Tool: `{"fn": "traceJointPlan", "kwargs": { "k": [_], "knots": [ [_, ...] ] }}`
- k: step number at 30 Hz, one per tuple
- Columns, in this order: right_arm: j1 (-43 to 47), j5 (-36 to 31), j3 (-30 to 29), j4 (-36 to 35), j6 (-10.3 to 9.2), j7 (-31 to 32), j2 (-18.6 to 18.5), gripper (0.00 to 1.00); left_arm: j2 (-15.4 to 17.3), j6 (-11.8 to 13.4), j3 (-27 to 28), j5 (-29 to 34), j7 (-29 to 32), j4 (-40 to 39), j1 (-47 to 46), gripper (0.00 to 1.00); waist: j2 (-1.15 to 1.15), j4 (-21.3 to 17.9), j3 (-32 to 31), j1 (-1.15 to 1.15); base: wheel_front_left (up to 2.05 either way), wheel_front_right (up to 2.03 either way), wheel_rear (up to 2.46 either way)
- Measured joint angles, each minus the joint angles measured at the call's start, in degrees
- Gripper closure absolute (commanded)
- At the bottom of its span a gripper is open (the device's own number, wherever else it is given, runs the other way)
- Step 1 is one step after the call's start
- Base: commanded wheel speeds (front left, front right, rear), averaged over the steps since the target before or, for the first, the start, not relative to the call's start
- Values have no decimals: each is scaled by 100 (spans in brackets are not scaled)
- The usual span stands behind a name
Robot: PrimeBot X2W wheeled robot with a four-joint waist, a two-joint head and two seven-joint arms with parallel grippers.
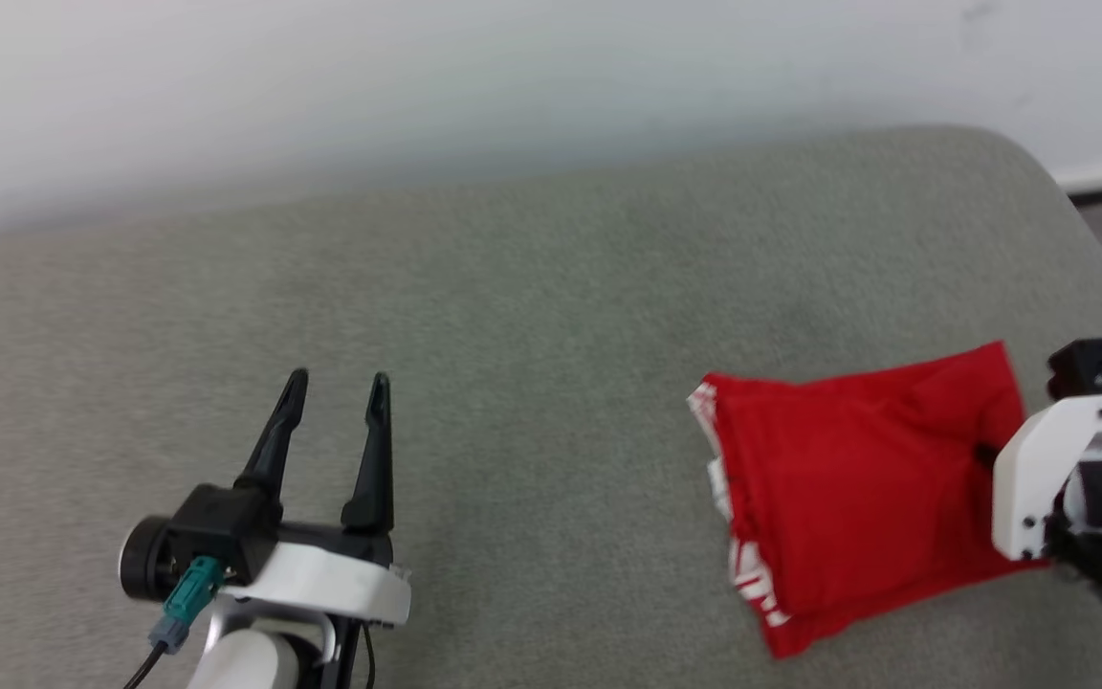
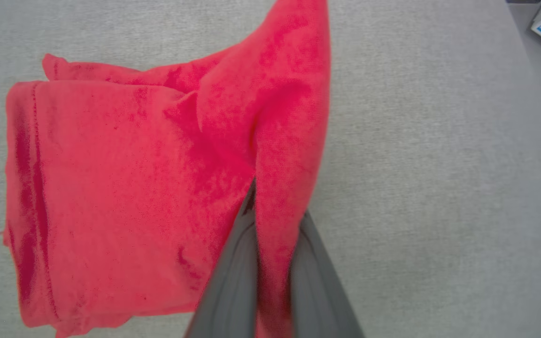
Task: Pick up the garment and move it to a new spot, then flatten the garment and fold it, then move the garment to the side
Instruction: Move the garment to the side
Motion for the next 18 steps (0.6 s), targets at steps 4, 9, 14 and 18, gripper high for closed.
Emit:
{"fn": "traceJointPlan", "kwargs": {
  "k": [4,9,14,18],
  "knots": [
    [-458,-367,-220,371,0,-458,-185,100,38,-86,-87,114,27,-75,-365,0,0,-302,448,0,0,0,0],
    [-1151,-645,-767,916,0,-1136,-365,100,213,-183,-182,292,241,-263,-830,0,0,-606,1099,1,0,0,0],
    [-1837,-945,-1481,1436,1,-1842,-416,100,389,-285,-254,490,476,-498,-1365,0,0,-780,1818,1,0,0,0],
    [-2252,-1156,-1964,1781,1,-2263,-416,100,474,-321,-297,580,592,-648,-1621,0,0,-859,2334,1,0,0,0]
  ]
}}
